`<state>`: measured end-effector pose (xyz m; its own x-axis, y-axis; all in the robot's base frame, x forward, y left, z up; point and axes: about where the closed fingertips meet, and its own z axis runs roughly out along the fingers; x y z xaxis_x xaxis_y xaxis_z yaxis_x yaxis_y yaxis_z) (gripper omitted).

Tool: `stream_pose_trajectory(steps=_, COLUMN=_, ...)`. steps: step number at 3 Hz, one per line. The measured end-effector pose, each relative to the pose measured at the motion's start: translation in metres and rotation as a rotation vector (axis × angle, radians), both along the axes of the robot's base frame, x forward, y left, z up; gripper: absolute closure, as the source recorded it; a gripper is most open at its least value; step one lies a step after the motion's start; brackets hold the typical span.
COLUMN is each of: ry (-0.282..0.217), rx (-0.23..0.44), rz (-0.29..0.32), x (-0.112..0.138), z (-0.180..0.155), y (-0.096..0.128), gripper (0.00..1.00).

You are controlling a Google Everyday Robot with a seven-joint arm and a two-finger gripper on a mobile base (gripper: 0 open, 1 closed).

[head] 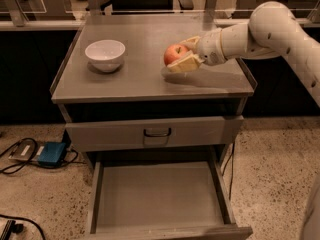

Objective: Pick apple from middle drawer and place on counter

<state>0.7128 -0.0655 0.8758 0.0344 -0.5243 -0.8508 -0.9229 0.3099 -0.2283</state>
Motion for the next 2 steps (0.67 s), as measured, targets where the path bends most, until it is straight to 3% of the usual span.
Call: stream_pose_trajectory(steps=2, ry=0.023, rx=0.011, rz=-0.027, x=0.0049, z=-0.0219, y=-0.0084, gripper=1.00)
